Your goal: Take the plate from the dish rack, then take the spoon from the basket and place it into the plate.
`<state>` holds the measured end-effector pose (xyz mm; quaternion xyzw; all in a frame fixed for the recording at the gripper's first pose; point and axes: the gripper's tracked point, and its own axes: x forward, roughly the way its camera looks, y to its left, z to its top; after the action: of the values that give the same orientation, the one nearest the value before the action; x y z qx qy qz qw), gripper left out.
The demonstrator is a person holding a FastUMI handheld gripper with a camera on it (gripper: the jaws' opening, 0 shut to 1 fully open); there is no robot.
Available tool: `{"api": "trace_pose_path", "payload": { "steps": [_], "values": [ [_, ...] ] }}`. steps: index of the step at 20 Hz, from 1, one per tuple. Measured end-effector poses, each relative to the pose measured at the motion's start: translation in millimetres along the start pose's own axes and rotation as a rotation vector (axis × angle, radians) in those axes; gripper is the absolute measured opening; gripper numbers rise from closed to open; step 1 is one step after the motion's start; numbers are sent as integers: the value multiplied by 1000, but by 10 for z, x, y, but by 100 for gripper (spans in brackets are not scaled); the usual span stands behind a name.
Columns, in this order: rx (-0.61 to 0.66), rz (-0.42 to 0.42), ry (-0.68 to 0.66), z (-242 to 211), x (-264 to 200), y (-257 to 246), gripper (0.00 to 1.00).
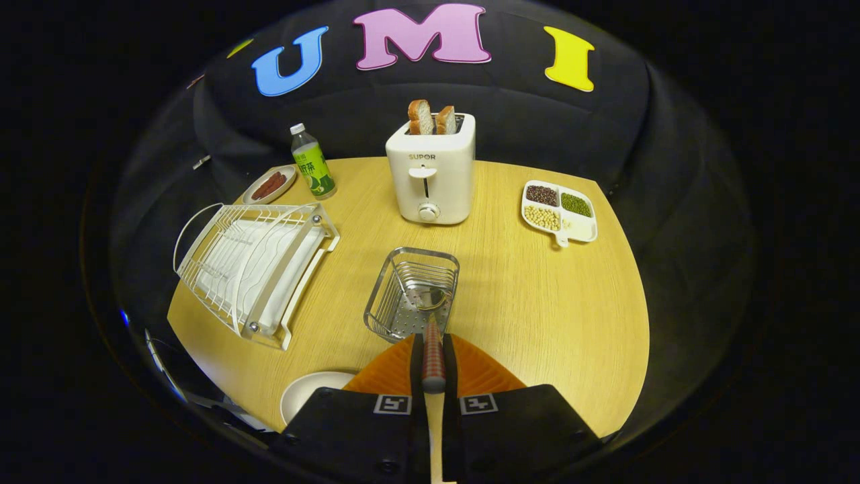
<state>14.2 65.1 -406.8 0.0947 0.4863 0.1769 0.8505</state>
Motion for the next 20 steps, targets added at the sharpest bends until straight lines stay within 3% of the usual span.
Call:
{"api": "trace_pose_path", "payload": {
  "steps": [4, 11, 16, 20],
  "values": [
    [27, -4, -39, 79, -195, 20, 11],
    [45, 77, -139, 184, -940, 313, 11],
    [20, 155, -133, -246, -1378, 683, 11],
    [47, 165, -75, -739, -1396, 842, 11]
  ]
}}
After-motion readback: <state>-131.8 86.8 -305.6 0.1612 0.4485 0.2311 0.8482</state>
